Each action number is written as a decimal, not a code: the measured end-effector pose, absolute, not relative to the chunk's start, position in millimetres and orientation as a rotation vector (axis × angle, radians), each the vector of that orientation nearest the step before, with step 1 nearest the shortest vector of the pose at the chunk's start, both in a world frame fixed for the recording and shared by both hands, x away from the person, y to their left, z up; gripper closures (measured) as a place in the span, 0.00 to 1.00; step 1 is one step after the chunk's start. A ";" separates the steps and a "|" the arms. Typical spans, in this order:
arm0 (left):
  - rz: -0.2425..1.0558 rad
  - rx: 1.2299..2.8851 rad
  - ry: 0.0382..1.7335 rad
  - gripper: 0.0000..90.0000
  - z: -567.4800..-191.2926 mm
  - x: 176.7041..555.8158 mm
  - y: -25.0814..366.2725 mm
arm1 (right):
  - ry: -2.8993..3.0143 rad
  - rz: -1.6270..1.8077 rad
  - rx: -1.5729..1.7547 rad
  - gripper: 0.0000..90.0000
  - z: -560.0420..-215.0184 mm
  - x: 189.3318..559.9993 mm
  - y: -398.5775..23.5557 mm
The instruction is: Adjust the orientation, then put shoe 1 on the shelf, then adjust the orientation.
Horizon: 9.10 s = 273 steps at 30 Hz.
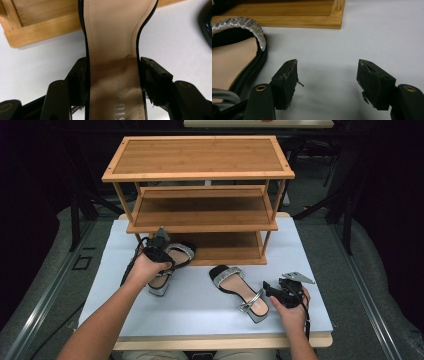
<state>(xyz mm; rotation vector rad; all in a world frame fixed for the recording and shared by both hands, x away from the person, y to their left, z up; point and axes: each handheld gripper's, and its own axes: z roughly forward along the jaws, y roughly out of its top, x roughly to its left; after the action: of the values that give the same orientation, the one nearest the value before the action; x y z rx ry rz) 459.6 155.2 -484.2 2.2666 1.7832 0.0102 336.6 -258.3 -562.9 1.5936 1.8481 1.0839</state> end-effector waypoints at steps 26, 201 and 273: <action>-0.007 2.290 1.660 0.40 -491.1 452.5 155.8 | 1.853 1.088 1.594 0.36 -563.1 337.1 -258.5; 0.281 1.997 1.222 0.45 -546.5 334.2 254.6 | 2.470 0.797 1.377 0.36 -473.0 362.6 -178.4; 0.247 1.990 1.247 0.45 -551.7 334.9 257.0 | 2.529 0.453 1.712 0.47 -492.7 428.7 -157.9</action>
<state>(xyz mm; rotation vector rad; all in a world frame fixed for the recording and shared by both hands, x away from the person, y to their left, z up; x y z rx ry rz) 334.9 257.0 -551.7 1.9902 1.2473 0.2465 428.7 -157.9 -492.7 1.7117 2.5294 0.4528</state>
